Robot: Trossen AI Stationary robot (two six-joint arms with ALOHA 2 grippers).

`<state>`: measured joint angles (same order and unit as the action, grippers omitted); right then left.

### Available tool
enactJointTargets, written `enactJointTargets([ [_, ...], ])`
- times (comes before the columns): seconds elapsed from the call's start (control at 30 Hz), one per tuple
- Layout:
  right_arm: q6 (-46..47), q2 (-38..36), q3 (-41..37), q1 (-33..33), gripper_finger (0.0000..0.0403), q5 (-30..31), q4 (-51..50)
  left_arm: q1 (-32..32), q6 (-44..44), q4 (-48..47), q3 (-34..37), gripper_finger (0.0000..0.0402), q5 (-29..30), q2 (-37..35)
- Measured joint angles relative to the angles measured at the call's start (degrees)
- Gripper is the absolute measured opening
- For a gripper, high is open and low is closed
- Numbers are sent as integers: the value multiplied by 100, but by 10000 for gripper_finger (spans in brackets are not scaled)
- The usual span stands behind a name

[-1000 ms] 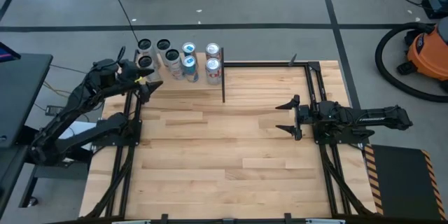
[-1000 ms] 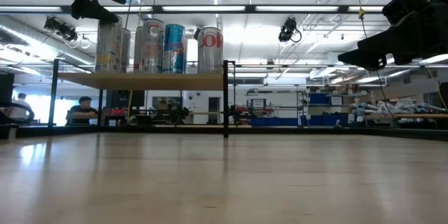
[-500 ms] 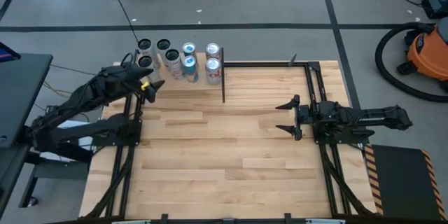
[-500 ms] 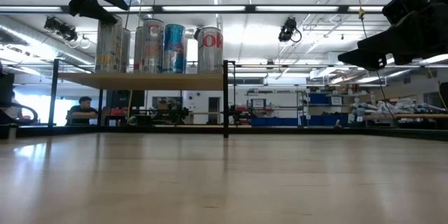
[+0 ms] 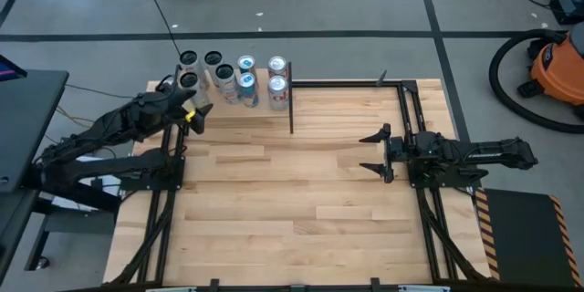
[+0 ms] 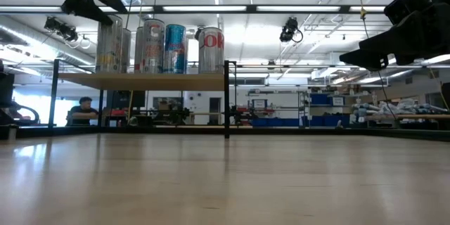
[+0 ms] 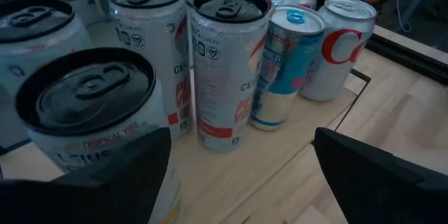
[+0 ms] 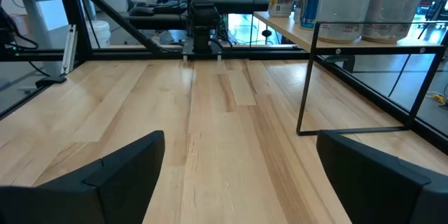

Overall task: Place canned beverage on shelf
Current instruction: Put the white-yellow soda can on the shelf aligned with the other white-yellow soda can

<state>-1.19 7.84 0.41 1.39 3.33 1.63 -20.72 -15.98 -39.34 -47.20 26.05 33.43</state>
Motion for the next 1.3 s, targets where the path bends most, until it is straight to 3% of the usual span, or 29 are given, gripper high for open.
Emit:
enactJointTargets([
  [0.37,-1,1,2,-1,383,2,0,243,-300,-325,0,362,708,0],
  [0.87,0,0,1,-1,383,0,1,259,-560,-686,0,362,1149,-24],
  [1.13,0,1,1,0,383,2,0,637,-637,-157,-2,362,993,12],
  [1.3,0,1,1,0,383,0,2,844,-801,-23,-4,362,1305,219],
])
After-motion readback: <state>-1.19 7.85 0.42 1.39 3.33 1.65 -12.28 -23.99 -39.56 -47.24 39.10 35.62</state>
